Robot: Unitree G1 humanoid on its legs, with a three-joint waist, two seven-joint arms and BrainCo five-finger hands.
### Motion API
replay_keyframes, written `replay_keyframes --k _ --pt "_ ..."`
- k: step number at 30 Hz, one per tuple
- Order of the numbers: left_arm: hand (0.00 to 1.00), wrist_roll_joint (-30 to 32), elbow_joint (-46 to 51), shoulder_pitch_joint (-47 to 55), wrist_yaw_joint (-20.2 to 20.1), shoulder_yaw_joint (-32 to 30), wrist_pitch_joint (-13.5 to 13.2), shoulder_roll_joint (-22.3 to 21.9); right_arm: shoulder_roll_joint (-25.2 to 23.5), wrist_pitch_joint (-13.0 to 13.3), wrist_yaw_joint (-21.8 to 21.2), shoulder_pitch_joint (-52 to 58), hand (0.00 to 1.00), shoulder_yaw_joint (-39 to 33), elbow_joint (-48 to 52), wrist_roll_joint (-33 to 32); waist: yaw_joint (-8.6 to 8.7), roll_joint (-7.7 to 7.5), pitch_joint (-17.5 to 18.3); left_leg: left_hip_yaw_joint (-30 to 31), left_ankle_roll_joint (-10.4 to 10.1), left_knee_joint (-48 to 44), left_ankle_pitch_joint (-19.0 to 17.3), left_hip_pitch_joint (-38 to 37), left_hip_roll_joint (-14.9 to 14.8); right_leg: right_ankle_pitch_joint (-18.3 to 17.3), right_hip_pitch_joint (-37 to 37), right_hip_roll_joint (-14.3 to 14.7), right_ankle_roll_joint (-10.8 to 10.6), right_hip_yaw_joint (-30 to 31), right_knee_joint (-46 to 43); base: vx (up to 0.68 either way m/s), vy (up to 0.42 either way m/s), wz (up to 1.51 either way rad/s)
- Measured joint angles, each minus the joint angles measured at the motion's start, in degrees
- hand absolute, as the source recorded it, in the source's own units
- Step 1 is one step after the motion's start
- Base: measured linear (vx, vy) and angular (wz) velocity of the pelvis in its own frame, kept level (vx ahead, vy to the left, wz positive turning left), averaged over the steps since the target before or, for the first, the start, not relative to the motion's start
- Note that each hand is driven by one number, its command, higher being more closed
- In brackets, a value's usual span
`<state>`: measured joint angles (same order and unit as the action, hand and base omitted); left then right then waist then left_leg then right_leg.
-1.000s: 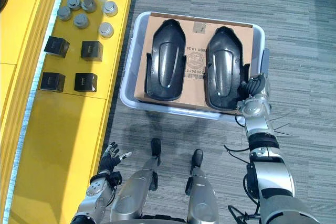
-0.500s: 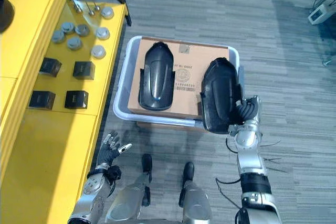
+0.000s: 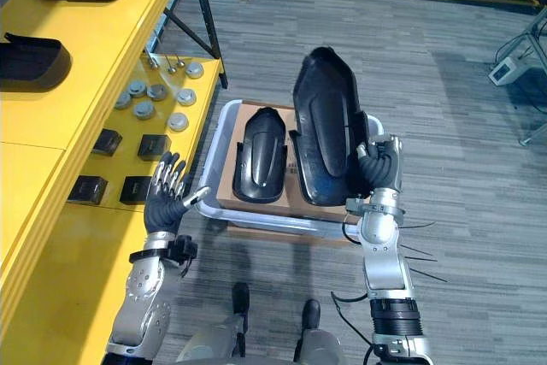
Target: Walk over and take plastic housings, then place them on the shelf
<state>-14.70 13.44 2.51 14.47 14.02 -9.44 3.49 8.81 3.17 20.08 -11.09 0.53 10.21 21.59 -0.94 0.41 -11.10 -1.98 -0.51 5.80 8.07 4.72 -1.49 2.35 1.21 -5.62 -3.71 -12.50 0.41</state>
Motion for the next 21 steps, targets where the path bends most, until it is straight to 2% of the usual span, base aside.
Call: replay_keyframes --k 10,15,16,21 --pt "0.0 1.9 -5.0 -7.7 3.6 6.8 0.5 -0.5 -1.8 1.5 0.0 -1.2 1.0 10.2 4.7 0.5 0.08 -0.06 3.8 -0.6 0.0 0.1 0.0 -0.3 -0.1 0.0 0.0 0.0 0.0 0.6 0.0 0.0 0.0 -0.03" --pt "0.0 2.6 -8.1 -10.2 5.7 8.1 2.3 -0.9 -3.3 2.3 0.4 -2.6 1.0 14.2 4.8 0.4 0.14 -0.16 4.4 -1.4 0.0 0.2 0.0 -0.7 -0.3 0.3 0.0 0.2 0.1 1.4 0.1 0.0 0.0 -0.09" --pt "1.0 3.6 -9.0 -10.7 6.2 8.1 2.8 -0.9 -3.6 2.3 0.5 -2.6 1.0 14.6 4.8 0.4 0.17 -0.26 4.7 -1.5 0.0 0.2 0.0 -0.7 -0.3 0.3 0.0 0.2 0.2 1.5 0.1 0.0 -0.001 -0.03" --pt "1.0 4.2 -9.1 -10.8 8.3 8.2 3.1 -0.9 -3.6 2.3 1.0 -2.6 1.0 16.0 4.8 0.4 0.24 -0.37 6.0 -1.7 0.0 0.2 0.0 -0.7 -0.4 0.6 0.0 0.4 0.2 1.6 0.9 0.0 -0.001 -0.01"
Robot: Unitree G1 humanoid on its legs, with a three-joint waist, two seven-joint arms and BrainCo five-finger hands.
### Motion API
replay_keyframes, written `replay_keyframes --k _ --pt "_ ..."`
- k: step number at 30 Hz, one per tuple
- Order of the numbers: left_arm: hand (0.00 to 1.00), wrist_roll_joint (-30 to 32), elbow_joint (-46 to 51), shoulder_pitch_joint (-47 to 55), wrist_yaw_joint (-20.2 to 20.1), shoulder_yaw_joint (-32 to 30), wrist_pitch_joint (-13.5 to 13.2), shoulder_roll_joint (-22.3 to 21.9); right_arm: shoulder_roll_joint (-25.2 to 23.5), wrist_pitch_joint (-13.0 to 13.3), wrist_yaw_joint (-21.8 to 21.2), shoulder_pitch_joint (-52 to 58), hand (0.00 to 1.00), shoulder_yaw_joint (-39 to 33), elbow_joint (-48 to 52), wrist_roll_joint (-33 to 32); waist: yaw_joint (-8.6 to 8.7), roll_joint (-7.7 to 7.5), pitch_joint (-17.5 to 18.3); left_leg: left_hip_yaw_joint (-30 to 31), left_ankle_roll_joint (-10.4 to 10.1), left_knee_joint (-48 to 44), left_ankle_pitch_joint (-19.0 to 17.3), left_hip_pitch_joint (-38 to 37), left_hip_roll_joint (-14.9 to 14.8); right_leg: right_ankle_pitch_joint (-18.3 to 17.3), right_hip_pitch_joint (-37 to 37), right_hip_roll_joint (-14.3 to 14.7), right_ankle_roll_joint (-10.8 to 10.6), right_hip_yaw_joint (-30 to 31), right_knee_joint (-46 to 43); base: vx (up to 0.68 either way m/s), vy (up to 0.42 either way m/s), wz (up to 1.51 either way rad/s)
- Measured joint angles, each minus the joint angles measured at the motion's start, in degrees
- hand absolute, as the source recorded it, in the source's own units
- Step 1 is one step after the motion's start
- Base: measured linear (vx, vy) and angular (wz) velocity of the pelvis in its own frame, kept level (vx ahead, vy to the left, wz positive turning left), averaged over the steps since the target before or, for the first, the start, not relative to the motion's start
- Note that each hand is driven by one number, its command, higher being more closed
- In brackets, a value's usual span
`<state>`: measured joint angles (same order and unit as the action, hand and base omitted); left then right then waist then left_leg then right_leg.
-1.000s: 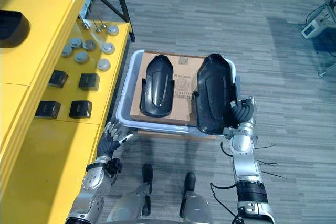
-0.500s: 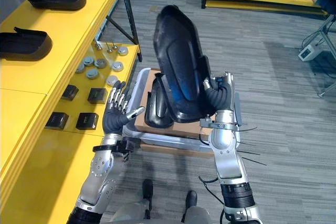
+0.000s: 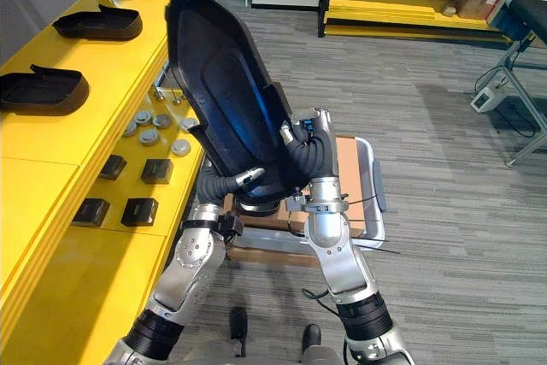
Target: Walk over and take plastic housings, then place them on the shelf
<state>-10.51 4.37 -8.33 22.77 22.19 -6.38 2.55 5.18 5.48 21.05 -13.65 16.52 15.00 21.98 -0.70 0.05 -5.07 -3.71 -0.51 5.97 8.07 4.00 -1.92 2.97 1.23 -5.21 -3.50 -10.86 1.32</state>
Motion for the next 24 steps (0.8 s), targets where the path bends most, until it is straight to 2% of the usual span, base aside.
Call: replay_keyframes --k 1,11,16,20,24 --pt "1.0 0.0 0.0 0.0 0.2 0.0 0.0 0.0 0.0 0.1 0.0 0.0 0.0 0.2 0.0 0.0 0.01 -0.03 0.2 0.0 0.0 0.0 0.0 0.0 0.0 0.0 0.0 0.0 0.0 0.0 0.0 0.0 0.0 0.0" --pt "1.0 0.3 -0.7 -0.1 1.2 0.0 1.1 1.2 1.1 2.1 0.0 0.0 0.0 2.0 0.0 -2.4 -0.02 -0.34 1.8 -0.4 0.0 0.0 0.0 -0.3 0.0 0.0 -0.1 0.0 0.1 0.4 0.0 0.0 0.0 0.0" --pt "1.0 4.1 -0.6 0.5 1.2 -1.7 1.6 1.1 3.0 3.2 -0.5 0.1 0.0 1.1 0.1 -4.7 -0.03 -0.84 2.2 -0.9 0.0 0.0 0.0 -0.8 -0.1 -0.1 -0.3 0.0 0.3 0.8 -0.1 0.0 0.008 -0.05" --pt "1.0 7.1 -0.6 2.5 1.0 -4.1 1.7 1.0 4.5 3.7 -2.1 0.7 0.0 -2.3 4.9 -7.0 -0.02 -0.9 2.3 -1.2 0.0 0.0 0.0 -1.2 -0.1 -0.2 -0.5 0.0 0.2 1.2 -0.1 0.0 0.006 -0.03" --pt "1.0 10.6 -0.6 6.9 1.2 -7.7 2.5 0.9 4.5 7.8 -2.1 2.4 0.0 -11.2 9.6 -11.3 0.0 -1.03 2.4 -1.4 -0.3 0.0 -0.3 -1.9 -0.2 -0.3 -1.0 0.1 0.0 1.4 -0.1 0.01 0.004 -0.02"
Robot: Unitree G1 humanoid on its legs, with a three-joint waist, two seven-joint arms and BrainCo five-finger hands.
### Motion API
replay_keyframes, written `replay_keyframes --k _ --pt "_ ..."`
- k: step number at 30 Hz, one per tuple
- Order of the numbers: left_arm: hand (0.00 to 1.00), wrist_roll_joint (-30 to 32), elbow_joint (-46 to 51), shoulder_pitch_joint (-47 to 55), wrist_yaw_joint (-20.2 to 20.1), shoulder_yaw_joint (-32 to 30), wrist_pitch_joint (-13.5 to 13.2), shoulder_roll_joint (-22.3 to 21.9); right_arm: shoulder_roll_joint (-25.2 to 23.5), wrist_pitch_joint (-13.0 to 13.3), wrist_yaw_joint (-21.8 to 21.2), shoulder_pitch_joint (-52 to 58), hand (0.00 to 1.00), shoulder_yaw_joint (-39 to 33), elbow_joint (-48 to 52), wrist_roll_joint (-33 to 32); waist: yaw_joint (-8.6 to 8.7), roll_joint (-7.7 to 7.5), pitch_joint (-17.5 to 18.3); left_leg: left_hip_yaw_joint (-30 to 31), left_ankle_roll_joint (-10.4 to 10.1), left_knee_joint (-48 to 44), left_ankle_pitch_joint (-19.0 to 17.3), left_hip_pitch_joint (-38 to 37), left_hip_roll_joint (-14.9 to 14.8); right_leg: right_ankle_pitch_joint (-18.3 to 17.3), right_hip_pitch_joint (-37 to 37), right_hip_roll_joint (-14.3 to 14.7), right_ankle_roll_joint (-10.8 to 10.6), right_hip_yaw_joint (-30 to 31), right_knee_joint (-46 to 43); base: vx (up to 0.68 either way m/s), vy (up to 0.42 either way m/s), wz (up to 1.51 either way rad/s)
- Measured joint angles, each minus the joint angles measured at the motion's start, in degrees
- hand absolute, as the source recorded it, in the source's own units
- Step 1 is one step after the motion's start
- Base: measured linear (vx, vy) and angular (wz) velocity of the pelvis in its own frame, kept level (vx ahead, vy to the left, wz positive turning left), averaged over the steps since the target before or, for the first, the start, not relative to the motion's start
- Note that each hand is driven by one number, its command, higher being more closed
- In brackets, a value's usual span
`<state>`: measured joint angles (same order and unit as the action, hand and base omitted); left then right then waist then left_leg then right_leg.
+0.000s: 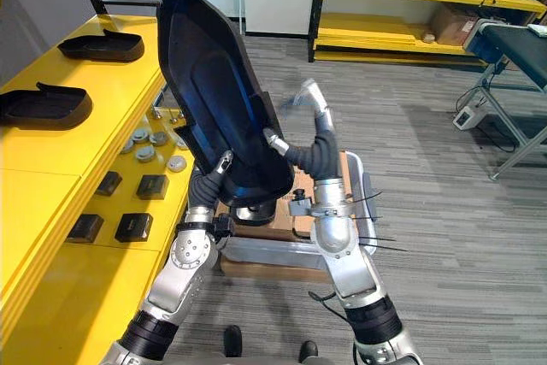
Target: Walk over and take plastic housings, then place them on the shelf
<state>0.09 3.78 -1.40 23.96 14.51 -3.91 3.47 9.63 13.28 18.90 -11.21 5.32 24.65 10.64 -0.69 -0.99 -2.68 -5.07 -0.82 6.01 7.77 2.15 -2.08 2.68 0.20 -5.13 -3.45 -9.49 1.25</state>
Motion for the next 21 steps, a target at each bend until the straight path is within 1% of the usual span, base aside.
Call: replay_keyframes --k 2,4,5,6,7,8,10,11,12,13,14,15,16,18,19,21 --pt "1.0 0.7 0.0 1.1 0.1 -1.5 0.2 -0.1 0.0 0.5 0.0 2.0 0.0 -3.4 0.6 -1.7 0.04 -0.04 0.0 0.0 0.0 0.0 0.0 0.0 0.0 -0.1 0.0 0.0 -0.1 0.0 0.0 0.0 0.0 0.0" --pt "1.0 0.7 0.2 2.7 0.2 -3.7 0.3 -0.3 -0.4 0.9 0.2 6.0 0.0 -10.2 0.8 -4.1 0.16 -0.05 0.1 0.0 -0.2 0.0 -0.5 0.0 0.0 -0.1 0.0 -0.1 -0.1 0.0 0.0 0.0 0.0 0.0" --pt "1.0 0.8 0.2 3.0 0.2 -4.0 0.3 -0.4 -0.4 1.1 0.3 7.1 0.0 -12.1 0.8 -5.2 0.15 -0.06 0.1 0.0 -0.2 0.0 -0.5 0.0 0.1 -0.1 0.0 -0.1 -0.1 0.0 0.0 0.0 0.0 0.0" --pt "1.0 0.9 0.3 3.7 0.2 -5.0 0.3 -0.4 -0.6 1.6 0.8 9.0 0.0 -15.9 0.2 -7.6 0.21 -0.08 0.1 0.0 -0.2 0.0 -0.5 0.1 0.1 -0.1 0.1 -0.1 -0.1 0.0 0.1 0.0 0.0 0.0" --pt "1.0 1.1 0.9 5.0 0.1 -6.2 0.3 -0.5 -0.8 2.1 1.4 10.4 0.0 -19.3 -1.9 -9.9 0.72 -0.15 0.3 0.0 -0.2 0.0 -0.5 0.1 0.1 -0.1 0.1 -0.1 -0.1 0.0 0.1 0.0 0.0 0.0" --pt "1.0 1.2 1.3 5.7 0.1 -6.4 0.3 -0.4 -0.8 2.2 1.7 11.2 0.0 -20.8 -3.5 -10.9 1.02 -0.18 0.5 0.1 -0.1 0.0 -0.6 0.2 0.1 -0.1 0.1 -0.1 -0.1 0.0 0.1 0.0 0.0 0.0" --pt "1.0 1.9 3.4 8.4 -0.1 -8.3 0.3 -0.4 -0.7 2.1 2.1 15.7 0.0 -25.6 -12.8 -14.2 1.71 -0.31 1.4 0.1 -0.2 0.0 -0.7 0.4 0.1 -0.1 0.2 -0.1 -0.1 -0.1 0.5 0.04 0.002 0.01" --pt "1.0 2.1 4.2 9.1 -0.2 -8.6 0.3 -0.4 -0.7 2.0 1.6 17.2 0.0 -26.5 -15.9 -16.0 1.75 -0.28 1.5 0.1 -0.3 0.0 -0.8 0.5 0.1 -0.1 0.2 -0.1 -0.1 -0.1 0.6 0.03 -0.001 0.02" --pt "1.0 2.3 5.9 10.2 -0.3 -9.2 0.2 -0.5 -0.7 1.5 0.5 19.7 0.0 -27.9 -22.7 -19.0 1.85 -0.11 1.7 0.3 -0.3 0.0 -0.9 0.6 0.1 -0.1 0.2 -0.1 -0.1 -0.3 0.7 0.03 -0.004 0.05" --pt "1.0 2.3 7.5 11.2 -0.3 -10.0 0.1 -0.5 -0.7 0.5 -0.7 21.6 0.0 -28.6 -29.8 -21.6 1.96 0.27 1.9 0.4 -0.3 0.0 -0.9 1.0 0.1 -0.1 0.1 -0.1 -0.1 -0.5 0.8 0.05 -0.008 0.07" --pt "1.0 2.2 8.0 11.7 -0.4 -10.5 -0.4 -0.5 -0.7 -0.4 -1.8 22.3 0.0 -28.9 -33.0 -23.2 2.07 0.57 2.1 0.6 -0.3 0.0 -0.9 1.2 0.1 -0.1 0.1 -0.1 -0.1 -0.7 0.8 0.06 -0.008 0.08" --pt "1.0 2.2 8.7 12.2 -0.6 -11.0 -1.0 -0.6 -0.8 -1.4 -3.5 23.4 0.0 -29.4 -39.3 -25.6 2.24 1.17 2.1 0.7 -0.3 0.0 -0.9 1.3 0.1 -0.1 0.1 -0.1 -0.1 -0.8 0.8 0.05 -0.005 0.05" --pt "1.0 2.2 9.1 12.5 -0.9 -11.5 -1.1 -0.7 -0.8 -1.9 -4.4 23.8 0.0 -29.5 -42.3 -26.4 2.32 1.4 2.2 0.7 -0.3 0.0 -0.9 1.3 0.1 -0.1 0.1 -0.1 -0.2 -0.8 0.8 0.05 -0.011 0.04" --pt "1.0 1.9 9.9 13.4 -1.7 -11.7 -2.2 -0.6 -1.4 -2.7 -7.6 25.5 0.0 -28.9 -52.1 -29.8 2.32 1.8 2.5 1.2 -0.3 0.0 -0.9 1.1 0.0 0.0 -0.4 0.0 -0.3 -1.2 0.7 0.05 -0.016 0.1" --pt "1.0 1.5 10.3 13.9 -2.5 -11.7 -2.9 -0.7 -2.0 -3.0 -9.0 26.2 0.0 -28.6 -55.8 -30.4 2.34 1.87 2.5 1.6 -0.3 0.0 -0.9 0.9 -0.1 -0.1 -0.8 0.0 -0.3 -1.6 0.7 0.05 -0.016 0.2" --pt "1.0 -0.1 11.6 15.6 -4.2 -11.2 -4.0 -1.3 -3.7 -4.9 -12.3 27.7 0.0 -25.6 -62.6 -30.2 2.04 1.8 2.3 2.5 -0.3 0.0 -0.9 0.6 -0.3 -1.0 -1.1 0.0 -0.3 -2.5 -0.3 0.03 -0.02 0.2"
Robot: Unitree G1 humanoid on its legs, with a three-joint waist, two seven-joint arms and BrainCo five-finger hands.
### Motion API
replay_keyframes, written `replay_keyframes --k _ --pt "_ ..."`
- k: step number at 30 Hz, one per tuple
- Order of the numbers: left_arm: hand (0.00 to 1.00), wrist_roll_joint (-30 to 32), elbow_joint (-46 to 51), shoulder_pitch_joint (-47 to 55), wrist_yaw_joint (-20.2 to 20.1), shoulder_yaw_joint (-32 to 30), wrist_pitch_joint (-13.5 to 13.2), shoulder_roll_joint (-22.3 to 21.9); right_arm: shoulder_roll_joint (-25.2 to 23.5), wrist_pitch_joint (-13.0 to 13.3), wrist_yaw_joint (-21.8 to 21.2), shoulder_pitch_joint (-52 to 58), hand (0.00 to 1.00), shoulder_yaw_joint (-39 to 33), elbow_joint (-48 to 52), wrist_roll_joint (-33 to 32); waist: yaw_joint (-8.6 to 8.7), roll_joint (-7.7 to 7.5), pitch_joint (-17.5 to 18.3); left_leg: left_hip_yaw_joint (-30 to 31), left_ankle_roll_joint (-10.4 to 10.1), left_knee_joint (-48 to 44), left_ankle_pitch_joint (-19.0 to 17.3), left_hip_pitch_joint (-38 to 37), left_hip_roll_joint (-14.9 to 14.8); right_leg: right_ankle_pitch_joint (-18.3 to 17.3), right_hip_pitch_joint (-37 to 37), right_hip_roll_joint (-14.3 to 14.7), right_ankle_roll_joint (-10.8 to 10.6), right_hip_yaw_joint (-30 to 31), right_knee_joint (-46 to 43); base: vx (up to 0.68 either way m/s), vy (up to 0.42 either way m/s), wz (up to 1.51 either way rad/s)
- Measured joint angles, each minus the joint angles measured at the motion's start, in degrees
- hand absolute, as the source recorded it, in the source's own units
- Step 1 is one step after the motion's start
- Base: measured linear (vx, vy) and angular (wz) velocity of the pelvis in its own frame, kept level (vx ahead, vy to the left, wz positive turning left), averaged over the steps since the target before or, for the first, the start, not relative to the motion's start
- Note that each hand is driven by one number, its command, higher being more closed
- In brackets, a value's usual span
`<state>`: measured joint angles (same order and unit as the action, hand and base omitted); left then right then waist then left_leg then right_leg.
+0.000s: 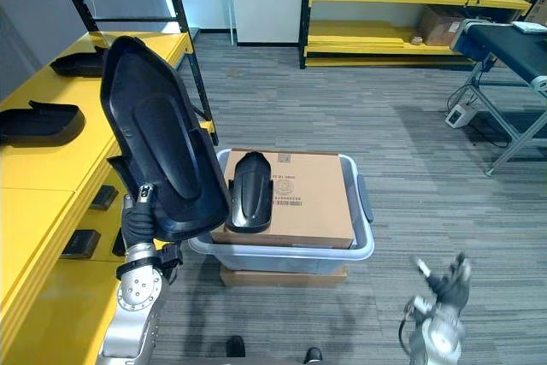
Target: Walk over and take plastic housings, then place them on the shelf
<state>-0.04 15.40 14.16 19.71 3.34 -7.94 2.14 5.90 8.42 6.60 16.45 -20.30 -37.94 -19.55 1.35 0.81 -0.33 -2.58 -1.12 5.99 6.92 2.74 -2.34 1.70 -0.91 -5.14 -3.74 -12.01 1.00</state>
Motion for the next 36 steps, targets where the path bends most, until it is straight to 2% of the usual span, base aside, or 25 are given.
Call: replay_keyframes --k 5,7,8,9,10,11,12,13,15,17,19,20,21,22,24,25,26,28,30,31,32,33,34,35,36 --pt "1.0 -2.8 2.1 3.0 -2.2 0.1 -0.2 -1.6 -3.9 -1.7 -3.3 1.4 0.0 7.2 -4.1 3.5 -0.82 -0.56 -1.6 4.5 0.0 0.0 -0.2 0.3 0.6 -3.8 -0.8 -1.1 -0.7 -5.2 -4.8 -0.01 -0.014 0.6" --pt "1.0 -4.2 4.2 3.3 -2.3 1.2 -0.2 -2.1 -5.2 -2.0 -4.0 0.9 0.0 10.9 -3.6 4.7 -2.11 -0.6 -3.8 7.9 0.1 -2.0 -0.4 3.4 1.9 -6.3 -0.5 -2.9 -0.8 -12.1 -9.1 -0.04 -0.007 1.53" --pt "1.0 -4.3 4.8 3.3 -2.3 1.5 -0.2 -2.3 -5.3 -2.0 -4.0 0.7 0.0 11.4 -3.5 5.0 -2.06 -0.82 -4.1 7.5 1.1 -3.1 -1.1 5.2 2.3 -6.8 -0.3 -3.5 -0.9 -14.9 -10.0 -0.05 0.012 2.09" --pt "1.0 -4.5 5.7 3.0 -2.4 2.3 -0.2 -2.7 -5.8 -2.0 -4.0 0.3 0.0 12.1 -3.4 5.8 -2.3 -1.06 -4.3 4.5 4.5 -4.1 -3.6 7.9 2.5 -7.2 -0.3 -5.0 -1.0 -20.4 -10.6 -0.02 0.065 2.29" --pt "1.0 -4.5 6.0 2.2 -2.6 2.7 -0.4 -3.1 -5.9 -2.0 -4.0 -0.9 0.0 12.5 -3.5 7.3 -2.48 -1.99 -5.4 -3.4 6.0 -7.4 -4.6 10.3 1.1 -7.5 -0.5 -7.2 -1.2 -24.9 -11.1 0.0 0.085 2.2" --pt "1.0 -4.5 6.1 2.0 -2.6 2.8 -0.5 -3.7 -5.7 -2.1 -3.8 -1.5 0.0 12.5 -3.3 8.0 -2.6 -1.22 -5.7 -8.8 6.4 -9.6 -4.9 11.3 -0.2 -7.8 -1.0 -7.8 -1.3 -27.0 -11.8 0.04 0.137 1.98" --pt "1.0 -4.5 6.1 1.9 -2.6 3.3 -0.7 -4.5 -5.1 -2.0 -3.8 -2.3 0.0 12.5 -3.2 9.1 -2.39 -0.04 -6.2 -19.6 6.7 -12.5 -5.3 11.5 -3.6 -8.9 -2.4 -8.2 -2.3 -30.9 -13.6 0.06 0.105 1.81" --pt "1.0 -4.5 6.0 1.8 -3.0 3.6 -0.7 -4.6 -4.8 -2.2 -3.7 -2.5 0.0 13.7 -3.4 9.9 -2.18 -0.42 -6.5 -26.8 6.6 -13.5 -5.1 10.4 -5.0 -10.2 -4.4 -9.9 -3.5 -34.4 -15.7 0.09 0.091 1.76" --pt "1.0 -4.6 6.0 1.6 -3.5 4.6 -1.2 -4.4 -4.6 -2.3 -3.5 -2.9 0.0 14.8 -3.2 11.1 -2.58 -0.98 -6.5 -30.5 7.5 -12.8 -5.9 9.3 -3.7 -10.2 -6.6 -11.7 -3.5 -37.2 -16.0 0.11 0.112 1.36" --pt "1.0 -5.7 5.9 0.2 -3.9 5.4 -1.5 -3.9 -4.6 -2.4 -3.2 -4.5 0.0 14.8 -3.1 11.4 -3.57 -1.51 -6.3 -29.6 7.3 -11.8 -6.9 9.3 -0.8 -10.8 -8.0 -13.2 -3.1 -38.3 -15.1 0.09 0.135 0.9" --pt "1.0 -6.1 5.7 -1.2 -4.9 6.2 -1.5 -4.1 -5.1 -2.9 -3.1 -5.7 0.0 14.7 -2.8 12.6 -3.85 -2.45 -6.5 -31.9 5.2 -12.5 -11.1 8.1 1.3 -10.4 -10.0 -15.8 -2.3 -40.2 -15.6 0.13 0.164 0.69" --pt "1.0 -6.1 4.7 -2.2 -5.6 6.9 -1.5 -4.2 -5.0 -3.3 -3.1 -5.5 0.0 14.8 -1.5 13.3 -3.59 -2.3 -6.7 -33.1 6.5 -15.8 -12.7 7.4 0.9 -10.4 -10.0 -19.0 -1.1 -38.6 -22.6 0.16 0.148 0.79" --pt "1.0 -6.0 3.5 -2.9 -5.9 7.9 -1.4 -4.5 -4.8 -3.7 -3.1 -5.5 0.0 14.8 -1.3 13.4 -3.05 -2.05 -7.0 -31.1 7.1 -16.6 -13.1 6.0 1.6 -9.8 -8.4 -21.9 3.5 -33.7 -30.9 0.24 0.232 0.87" --pt "1.0 -6.0 2.7 -3.3 -6.0 8.7 -1.4 -4.3 -5.0 -4.1 -3.1 -5.7 0.0 14.9 -1.3 13.4 -2.06 -1.84 -7.1 -29.7 7.2 -16.6 -13.7 4.5 1.9 -9.6 -5.7 -22.4 5.6 -26.5 -37.7 0.19 0.193 0.83" --pt "1.0 -5.7 0.7 -4.7 -5.9 9.7 -1.5 -2.5 -5.3 -4.0 -3.1 -7.1 0.0 16.3 -2.1 13.4 -1.71 -1.42 -7.2 -26.9 5.4 -13.1 -13.8 1.4 1.9 -13.8 4.3 -15.1 1.2 -10.1 -44.9 0.25 0.18 0.7" --pt "1.0 -5.7 -0.1 -4.9 -5.8 9.7 -1.5 -2.3 -5.4 -4.0 -3.1 -7.3 0.0 16.6 -2.5 13.4 -1.57 -2.02 -6.8 -25.8 4.7 -11.2 -13.3 0.2 2.1 -14.9 7.3 -12.0 0.9 -6.0 -43.7 0.21 0.119 0.44" --pt "1.0 -5.7 -0.8 -5.0 -5.7 9.7 -1.5 -2.2 -5.5 -4.0 -3.1 -7.3 0.0 16.8 -2.4 13.4 -1.41 -1.83 -6.9 -25.1 4.0 -10.7 -12.4 -0.3 2.3 -15.4 8.9 -10.2 0.4 -4.1 -42.3 0.21 0.086 0.54" --pt "1.0 -5.7 -3.2 -5.4 -5.5 9.6 -1.4 -2.0 -5.6 -4.0 -3.0 -7.0 0.0 16.9 -2.5 13.4 0.54 -2.79 -6.7 -22.6 5.5 -12.1 -11.7 -1.3 3.9 -16.3 12.2 -5.0 -0.8 5.6 -34.4 0.22 0.025 0.97" --pt "1.0 -5.7 -3.6 -5.4 -5.0 9.9 -1.4 -2.0 -5.7 -4.1 -3.0 -6.7 0.0 17.0 -2.6 13.4 1.04 -2.81 -6.7 -20.1 6.2 -12.8 -12.2 -2.0 5.3 -15.1 13.3 -2.9 -1.5 11.4 -30.5 0.22 -0.023 1.04" --pt "1.0 -5.8 -3.5 -5.4 -4.6 10.2 -1.4 -2.0 -5.9 -4.1 -3.0 -5.9 0.0 17.0 -2.6 13.4 0.83 -3.53 -6.6 -18.7 6.2 -12.4 -12.4 -2.8 6.5 -12.6 13.4 -3.2 -1.2 12.1 -28.5 0.19 -0.04 0.78" --pt "1.0 -5.8 -3.5 -5.4 -4.6 10.1 -1.4 -2.0 -6.0 -4.2 -3.0 -5.8 0.0 17.0 -2.6 13.4 0.59 -3.87 -6.5 -18.3 6.3 -12.2 -12.6 -3.1 6.9 -11.7 13.3 -3.4 -1.1 12.0 -27.9 0.16 -0.079 0.69" --pt "1.0 -5.8 -3.5 -5.4 -4.5 10.1 -1.4 -2.0 -6.3 -4.4 -3.0 -5.5 0.0 17.2 -2.5 13.4 -0.54 -4.4 -6.3 -17.7 6.5 -12.4 -13.3 -3.4 7.2 -10.4 13.1 -3.6 -0.4 10.8 -26.4 0.12 -0.114 0.34" --pt "1.0 -5.9 -3.5 -5.2 -4.5 10.0 -1.5 -2.1 -6.5 -4.5 -3.1 -5.5 0.0 17.8 -2.0 13.4 -1.82 -4.53 -6.2 -17.5 5.4 -13.3 -14.3 -3.3 7.1 -10.0 12.5 -3.5 0.3 9.7 -24.4 0.1 -0.13 0.24" --pt "1.0 -5.9 -3.5 -5.2 -4.5 10.1 -1.5 -2.2 -6.5 -4.5 -3.2 -5.4 0.0 18.2 -1.8 13.4 -2.02 -4.45 -6.3 -17.2 5.0 -13.9 -14.8 -3.2 6.8 -9.7 11.8 -3.3 0.5 9.3 -23.1 0.11 -0.171 0.11" --pt "1.0 -5.9 -3.5 -5.1 -4.7 10.1 -1.5 -3.2 -6.5 -4.5 -3.3 -5.5 0.0 18.3 -1.6 13.4 -2.03 -3.41 -6.2 -16.4 4.1 -15.5 -15.7 -2.6 5.3 -8.9 10.3 -2.2 0.7 7.9 -20.5 0.09 -0.147 0.16"
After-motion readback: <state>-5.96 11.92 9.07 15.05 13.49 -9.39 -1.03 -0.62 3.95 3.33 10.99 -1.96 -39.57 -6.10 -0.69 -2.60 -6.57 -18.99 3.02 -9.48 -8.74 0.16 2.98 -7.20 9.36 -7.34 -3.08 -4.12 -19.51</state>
